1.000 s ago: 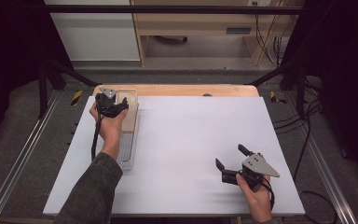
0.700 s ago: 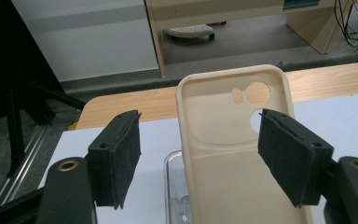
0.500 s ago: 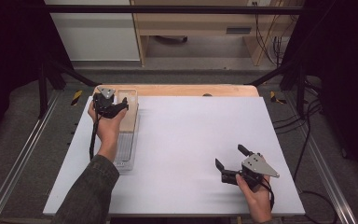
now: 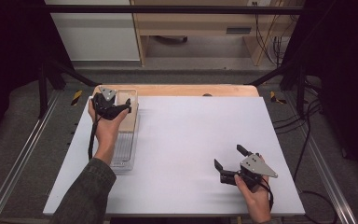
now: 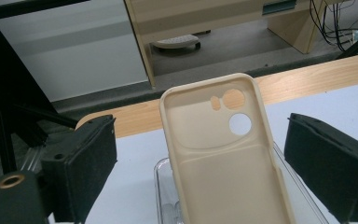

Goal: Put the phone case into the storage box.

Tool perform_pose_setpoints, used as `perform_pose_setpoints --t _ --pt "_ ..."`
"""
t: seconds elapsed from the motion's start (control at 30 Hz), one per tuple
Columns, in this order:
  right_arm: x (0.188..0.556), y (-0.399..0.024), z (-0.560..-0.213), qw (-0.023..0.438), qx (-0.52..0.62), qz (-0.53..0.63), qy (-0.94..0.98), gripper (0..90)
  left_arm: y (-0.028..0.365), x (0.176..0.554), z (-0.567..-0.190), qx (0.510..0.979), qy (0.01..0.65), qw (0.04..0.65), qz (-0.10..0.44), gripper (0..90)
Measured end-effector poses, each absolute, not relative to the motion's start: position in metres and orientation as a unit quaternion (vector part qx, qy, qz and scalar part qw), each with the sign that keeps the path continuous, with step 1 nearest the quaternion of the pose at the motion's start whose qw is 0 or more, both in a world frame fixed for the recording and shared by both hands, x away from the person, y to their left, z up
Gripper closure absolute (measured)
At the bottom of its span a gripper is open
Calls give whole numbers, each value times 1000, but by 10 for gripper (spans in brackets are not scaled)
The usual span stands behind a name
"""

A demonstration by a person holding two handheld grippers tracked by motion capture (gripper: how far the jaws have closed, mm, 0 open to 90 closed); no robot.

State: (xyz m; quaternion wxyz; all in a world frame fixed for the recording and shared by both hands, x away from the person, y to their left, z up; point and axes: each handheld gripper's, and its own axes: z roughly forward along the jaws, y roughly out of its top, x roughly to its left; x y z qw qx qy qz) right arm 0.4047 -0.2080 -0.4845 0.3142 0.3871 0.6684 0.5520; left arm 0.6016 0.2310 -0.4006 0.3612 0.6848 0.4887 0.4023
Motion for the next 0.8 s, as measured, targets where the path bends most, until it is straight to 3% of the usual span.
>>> perform_pose_setpoints --t 0.8 --pt "405 -210 -485 315 392 551 666 27 213 582 -394 728 422 355 407 66"
